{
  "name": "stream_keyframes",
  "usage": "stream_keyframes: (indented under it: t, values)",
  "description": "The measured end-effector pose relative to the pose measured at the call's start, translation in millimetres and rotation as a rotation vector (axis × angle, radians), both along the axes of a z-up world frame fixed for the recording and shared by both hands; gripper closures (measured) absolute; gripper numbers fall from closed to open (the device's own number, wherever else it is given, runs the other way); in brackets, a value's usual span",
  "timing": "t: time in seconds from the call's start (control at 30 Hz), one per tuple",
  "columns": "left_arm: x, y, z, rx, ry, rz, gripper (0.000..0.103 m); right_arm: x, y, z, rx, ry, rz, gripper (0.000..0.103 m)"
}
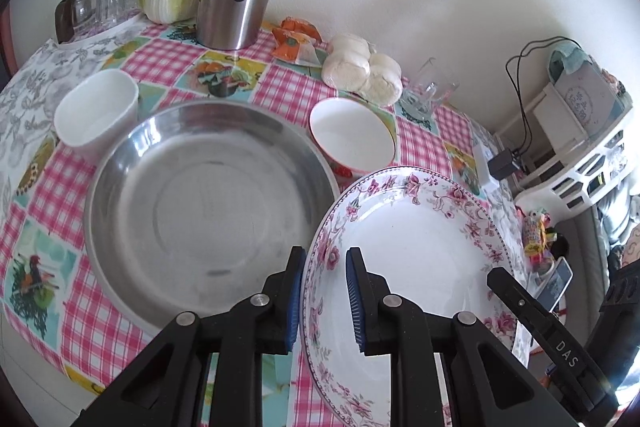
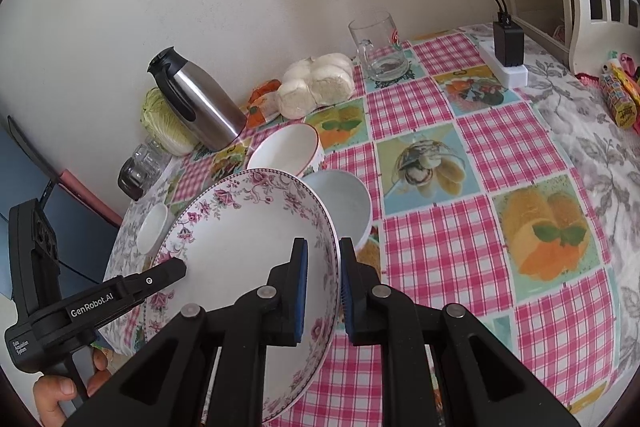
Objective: Organize plates and bowls
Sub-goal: 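Lift the pink-floral plate with both tools and carry it toward the steel basin, then lower the pink-floral plate into the steel basin with both tools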
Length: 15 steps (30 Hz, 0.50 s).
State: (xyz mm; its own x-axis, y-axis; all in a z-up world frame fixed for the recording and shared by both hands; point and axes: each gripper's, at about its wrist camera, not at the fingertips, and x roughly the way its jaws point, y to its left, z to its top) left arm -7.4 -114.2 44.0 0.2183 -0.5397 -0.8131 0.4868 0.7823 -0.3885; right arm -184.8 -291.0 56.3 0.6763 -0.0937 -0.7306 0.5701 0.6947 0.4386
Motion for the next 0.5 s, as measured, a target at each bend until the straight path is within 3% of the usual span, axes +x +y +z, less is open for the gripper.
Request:
stream_keyframes:
  t: [0.5]
  values:
    - [62,-10,7,-0.062,0.045,0.06,0.081,54,-17,10,-0.025,-0.017,0.013,0.087]
